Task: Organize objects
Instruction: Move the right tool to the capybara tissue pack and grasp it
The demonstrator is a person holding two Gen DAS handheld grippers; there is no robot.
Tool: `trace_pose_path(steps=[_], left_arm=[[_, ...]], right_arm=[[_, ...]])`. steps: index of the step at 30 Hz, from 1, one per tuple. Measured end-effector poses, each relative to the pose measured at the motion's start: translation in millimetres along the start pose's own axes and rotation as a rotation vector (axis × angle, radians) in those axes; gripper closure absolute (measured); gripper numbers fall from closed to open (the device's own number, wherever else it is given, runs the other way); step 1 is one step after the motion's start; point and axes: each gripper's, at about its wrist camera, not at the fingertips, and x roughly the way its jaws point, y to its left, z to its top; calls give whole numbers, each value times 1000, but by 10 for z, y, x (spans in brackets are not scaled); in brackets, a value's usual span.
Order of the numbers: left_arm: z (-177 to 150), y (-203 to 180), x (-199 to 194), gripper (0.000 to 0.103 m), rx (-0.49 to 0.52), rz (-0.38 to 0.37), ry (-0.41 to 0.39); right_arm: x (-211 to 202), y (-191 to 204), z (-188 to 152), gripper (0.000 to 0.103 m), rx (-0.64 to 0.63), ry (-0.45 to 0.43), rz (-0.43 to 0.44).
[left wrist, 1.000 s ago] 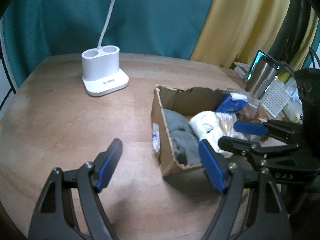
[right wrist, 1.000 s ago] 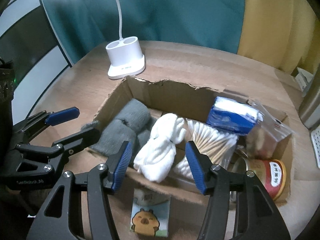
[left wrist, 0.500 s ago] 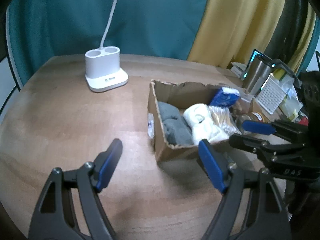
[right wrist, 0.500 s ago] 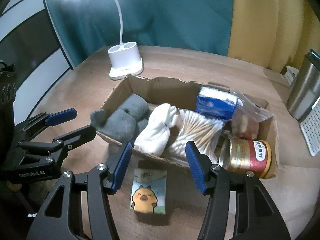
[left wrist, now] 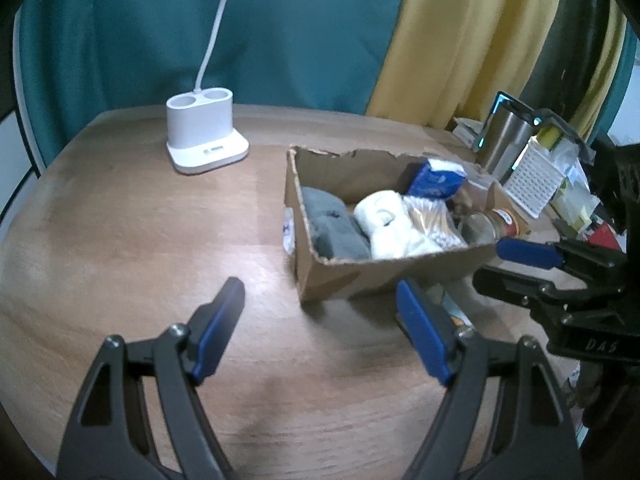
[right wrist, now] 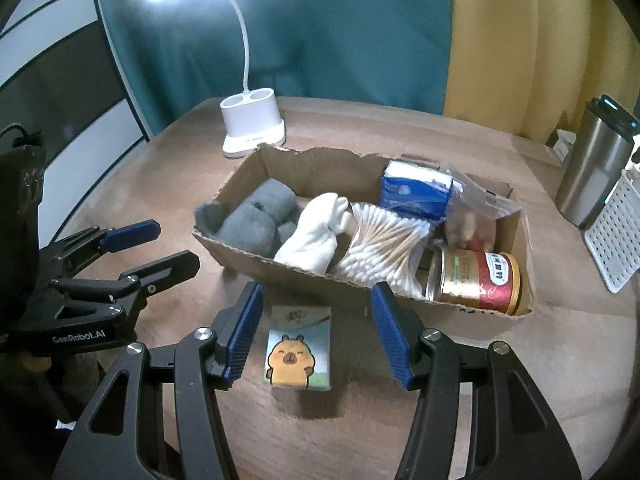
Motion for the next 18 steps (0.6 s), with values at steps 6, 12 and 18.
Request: trace_pose_path(steps=[6,12,18], left_arm=[[-98,14,-18,23,-7,1,3],[-217,67,2,23,-22,9,20],[-303,135,15,23,-21,23,36]], right_arm=[[32,4,-104,44,8,19,3],[113,34,-208,44,4,50,0],[233,81,-279,44,7,75,7]])
